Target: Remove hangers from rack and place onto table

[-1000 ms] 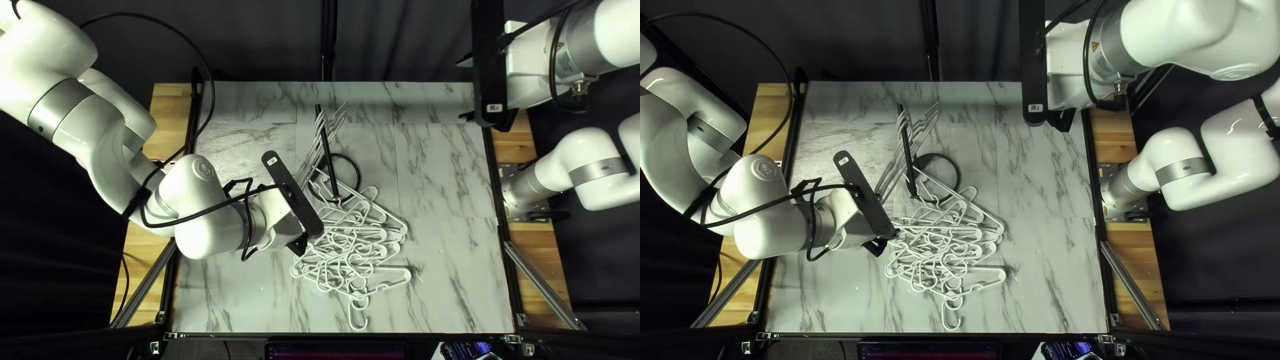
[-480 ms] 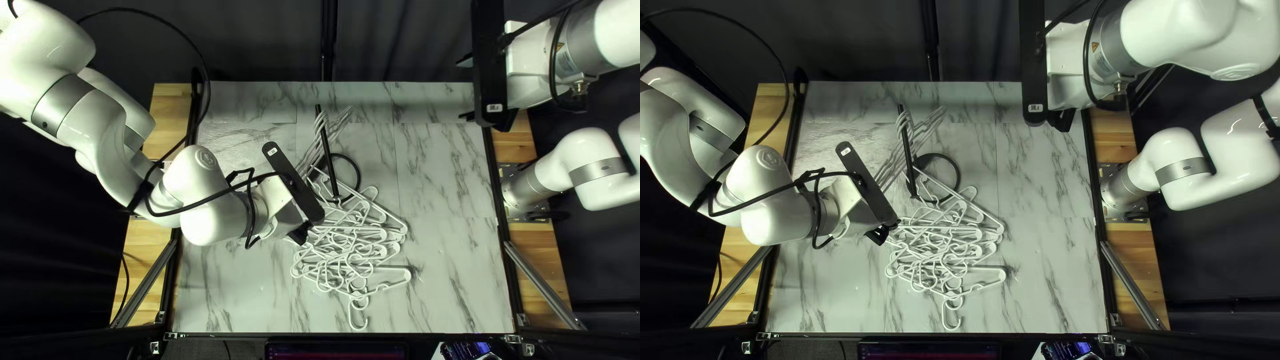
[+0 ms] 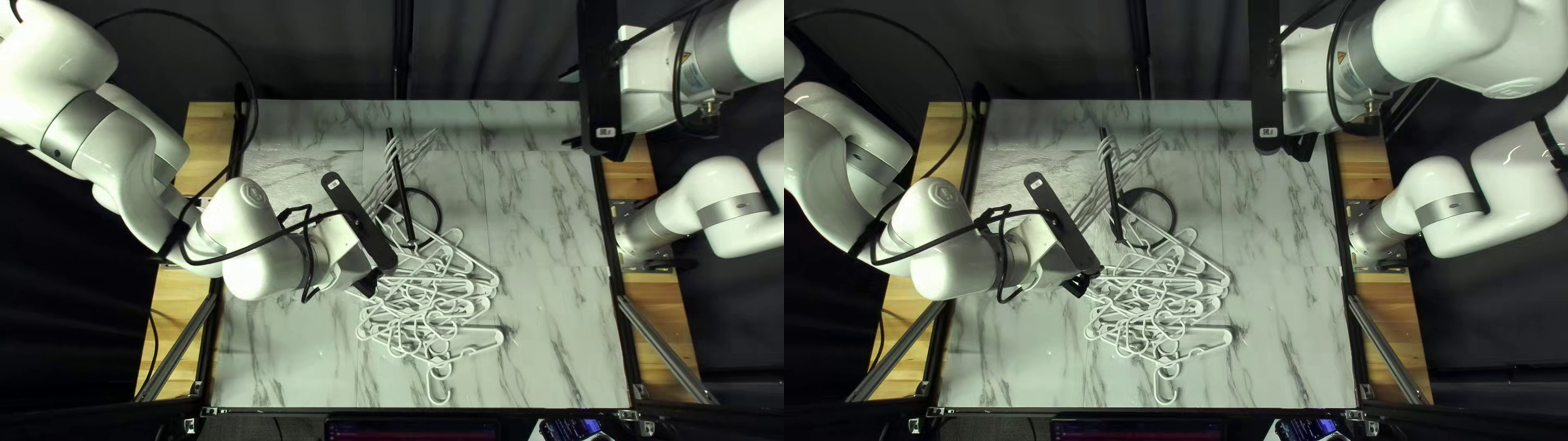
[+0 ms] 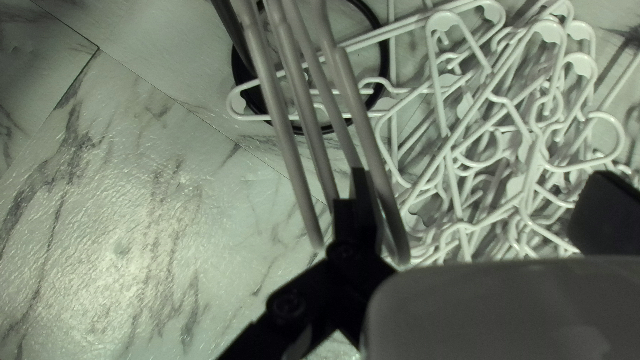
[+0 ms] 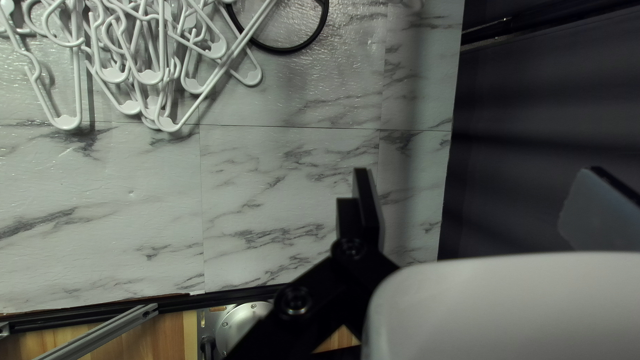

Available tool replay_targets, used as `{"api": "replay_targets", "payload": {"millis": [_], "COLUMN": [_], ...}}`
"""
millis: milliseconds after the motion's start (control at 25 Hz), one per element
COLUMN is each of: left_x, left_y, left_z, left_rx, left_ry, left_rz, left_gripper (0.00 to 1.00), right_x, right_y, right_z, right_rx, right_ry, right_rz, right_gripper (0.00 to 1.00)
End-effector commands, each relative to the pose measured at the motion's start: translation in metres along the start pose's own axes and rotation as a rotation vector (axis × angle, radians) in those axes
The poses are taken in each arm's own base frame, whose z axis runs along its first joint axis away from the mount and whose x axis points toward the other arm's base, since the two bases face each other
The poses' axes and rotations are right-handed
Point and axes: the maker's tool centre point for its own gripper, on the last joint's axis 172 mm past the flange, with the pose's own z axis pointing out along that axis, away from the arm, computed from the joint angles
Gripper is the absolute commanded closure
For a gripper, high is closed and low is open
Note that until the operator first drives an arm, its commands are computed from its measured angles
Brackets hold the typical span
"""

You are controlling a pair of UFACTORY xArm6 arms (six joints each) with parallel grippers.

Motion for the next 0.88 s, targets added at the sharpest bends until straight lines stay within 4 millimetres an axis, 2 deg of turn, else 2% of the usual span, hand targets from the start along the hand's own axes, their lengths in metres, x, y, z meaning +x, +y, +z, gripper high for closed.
{"api": "replay_targets", "payload": {"millis": [40, 80, 120, 200, 440, 680, 880], "left_x": [0.001, 0.001, 0.001, 0.000, -0.001, 0.002, 0.001], "left_y": [-0.004, -0.005, -0.006, -0.006, -0.012, -0.016, -0.008], "left_z": [-0.002, -0.003, -0.004, -0.005, -0.005, -0.013, -0.023], "left_rx": [0.008, 0.011, 0.013, 0.017, 0.026, 0.033, 0.030], "left_ry": [0.004, 0.006, 0.007, 0.009, 0.014, 0.023, 0.037], "left_rz": [0.005, 0.008, 0.010, 0.015, 0.018, 0.026, 0.045], "left_gripper": [0.38, 0.57, 0.81, 0.92, 1.00, 1.00, 1.00], "right_x": [0.000, 0.000, 0.000, 0.000, 0.000, 0.000, 0.000], "right_y": [0.000, 0.000, 0.000, 0.000, 0.000, 0.000, 0.000], "right_z": [0.000, 0.000, 0.000, 0.000, 0.000, 0.000, 0.000], "right_rx": [0.000, 0.000, 0.000, 0.000, 0.000, 0.000, 0.000], "right_ry": [0.000, 0.000, 0.000, 0.000, 0.000, 0.000, 0.000], "right_rz": [0.000, 0.000, 0.000, 0.000, 0.000, 0.000, 0.000], "right_gripper": [0.00, 0.00, 0.00, 0.00, 0.00, 0.00, 0.00]}}
